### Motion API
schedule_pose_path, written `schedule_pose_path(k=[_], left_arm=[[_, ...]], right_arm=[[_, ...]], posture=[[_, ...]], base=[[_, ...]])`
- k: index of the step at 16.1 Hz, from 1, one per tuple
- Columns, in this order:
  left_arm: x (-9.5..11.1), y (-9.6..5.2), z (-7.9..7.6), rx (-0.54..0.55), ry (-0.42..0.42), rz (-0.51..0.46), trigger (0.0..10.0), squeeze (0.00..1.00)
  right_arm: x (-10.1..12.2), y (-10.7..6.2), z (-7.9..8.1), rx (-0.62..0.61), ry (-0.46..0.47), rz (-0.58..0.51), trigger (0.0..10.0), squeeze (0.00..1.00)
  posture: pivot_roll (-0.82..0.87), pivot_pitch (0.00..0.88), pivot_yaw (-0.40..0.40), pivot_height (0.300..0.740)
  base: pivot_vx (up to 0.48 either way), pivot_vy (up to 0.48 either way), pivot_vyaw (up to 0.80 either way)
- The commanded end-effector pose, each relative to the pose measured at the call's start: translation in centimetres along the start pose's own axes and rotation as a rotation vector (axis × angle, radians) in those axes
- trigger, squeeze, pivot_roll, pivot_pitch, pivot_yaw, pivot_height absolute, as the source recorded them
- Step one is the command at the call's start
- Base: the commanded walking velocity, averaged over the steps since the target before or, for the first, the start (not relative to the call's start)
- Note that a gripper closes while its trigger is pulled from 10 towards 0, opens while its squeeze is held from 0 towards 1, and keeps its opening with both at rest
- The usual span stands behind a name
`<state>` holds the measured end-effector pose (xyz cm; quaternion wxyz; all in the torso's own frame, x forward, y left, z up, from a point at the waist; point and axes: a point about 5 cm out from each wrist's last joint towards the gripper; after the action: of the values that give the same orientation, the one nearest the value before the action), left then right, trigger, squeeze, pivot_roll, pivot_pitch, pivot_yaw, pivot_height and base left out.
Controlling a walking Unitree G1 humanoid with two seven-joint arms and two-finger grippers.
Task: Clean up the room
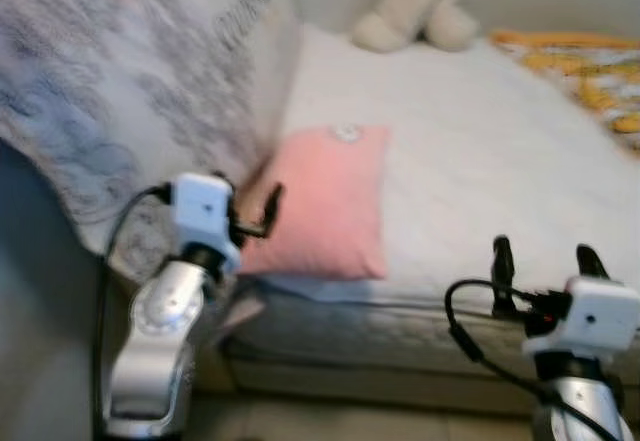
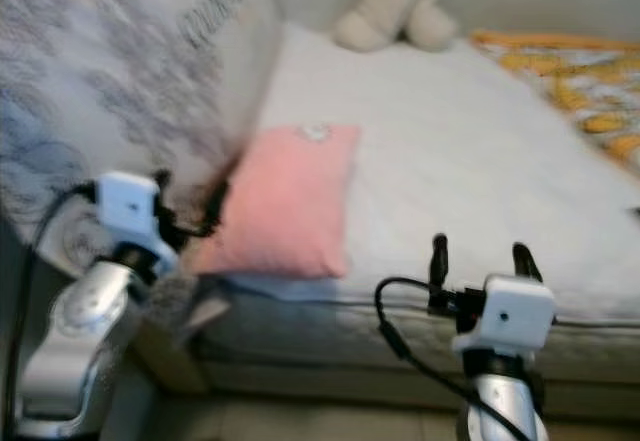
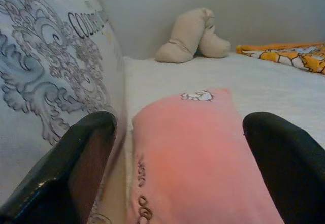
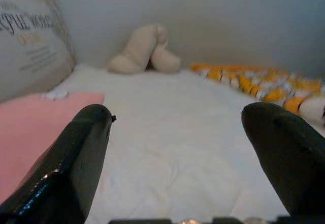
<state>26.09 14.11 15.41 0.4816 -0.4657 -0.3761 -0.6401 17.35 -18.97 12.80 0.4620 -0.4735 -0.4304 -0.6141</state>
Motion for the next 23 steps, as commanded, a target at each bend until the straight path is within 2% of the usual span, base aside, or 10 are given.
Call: schedule_pose_path(k=[1,3,6,7,8,10,13,15,16,23], left_arm=[[0.3,0.6,0.6,0.025,0.002,0.008,10.0,0.0],[0.1,1.2,1.3,0.084,-0.017,0.037,10.0,0.0],[0.4,1.7,0.9,0.07,0.004,0.039,10.0,0.0],[0.4,1.7,0.8,0.06,0.018,0.043,10.0,0.0],[0.4,2.0,0.0,0.001,0.05,0.043,10.0,0.0],[0.6,2.5,-0.7,-0.04,0.057,0.038,10.0,0.0],[-0.4,5.2,-2.1,-0.121,0.054,0.132,10.0,0.0],[-2.0,6.6,-2.2,-0.137,0.046,0.207,10.0,0.0],[-3.3,7.3,-1.9,-0.128,-0.001,0.267,10.0,0.0],[-3.3,7.3,-1.9,-0.128,-0.001,0.267,10.0,0.0]], right_arm=[[-0.1,0.6,0.5,0.006,0.019,0.0,10.0,0.0],[-0.3,1.3,0.7,0.021,0.029,0.008,10.0,0.0],[-0.3,1.9,1.0,0.044,0.028,0.014,10.0,0.0],[-0.4,2.0,1.0,0.047,0.03,0.016,10.0,0.0],[-0.5,2.3,1.0,0.043,0.04,0.021,10.0,0.0],[-0.7,2.8,0.8,0.026,0.058,0.03,10.0,0.0],[-3.7,5.2,-0.5,-0.053,0.133,0.169,10.0,0.0],[-5.6,6.7,-1.1,-0.1,0.201,0.256,10.0,0.0],[-6.4,7.4,-1.1,-0.101,0.224,0.286,10.0,0.0],[-6.4,7.4,-1.1,-0.101,0.224,0.286,10.0,0.0]], posture=[[-0.09,0.0,0.006,0.74],[-0.09,0.0,0.006,0.74],[-0.09,0.0,0.003,0.74],[-0.08,0.0,0.003,0.74],[-0.08,0.0,0.003,0.74],[-0.07,0.0,0.002,0.74],[-0.07,0.0,0.014,0.74],[-0.06,0.0,0.014,0.74],[-0.06,0.0,0.017,0.74],[-0.06,0.0,0.017,0.74]], base=[[0.48,0.0,0.0],[0.461,0.0,0.0],[0.438,0.0,0.0],[0.48,0.0,0.0],[0.48,0.0,0.0],[0.48,0.0,0.0],[0.0,0.0,0.0],[0.0,0.0,0.0],[0.0,0.0,0.0],[0.0,0.0,0.0]])
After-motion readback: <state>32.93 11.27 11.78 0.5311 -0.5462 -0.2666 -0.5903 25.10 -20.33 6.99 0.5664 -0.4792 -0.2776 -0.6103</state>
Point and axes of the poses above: a point about 5 cm out from each wrist's last joint towards the gripper, its own y axis pointing out of the wrist towards the gripper, its own x axis along the axis of the wrist's last joint, z = x × y, and after that the axes turned 15 degrees about y, right-handed
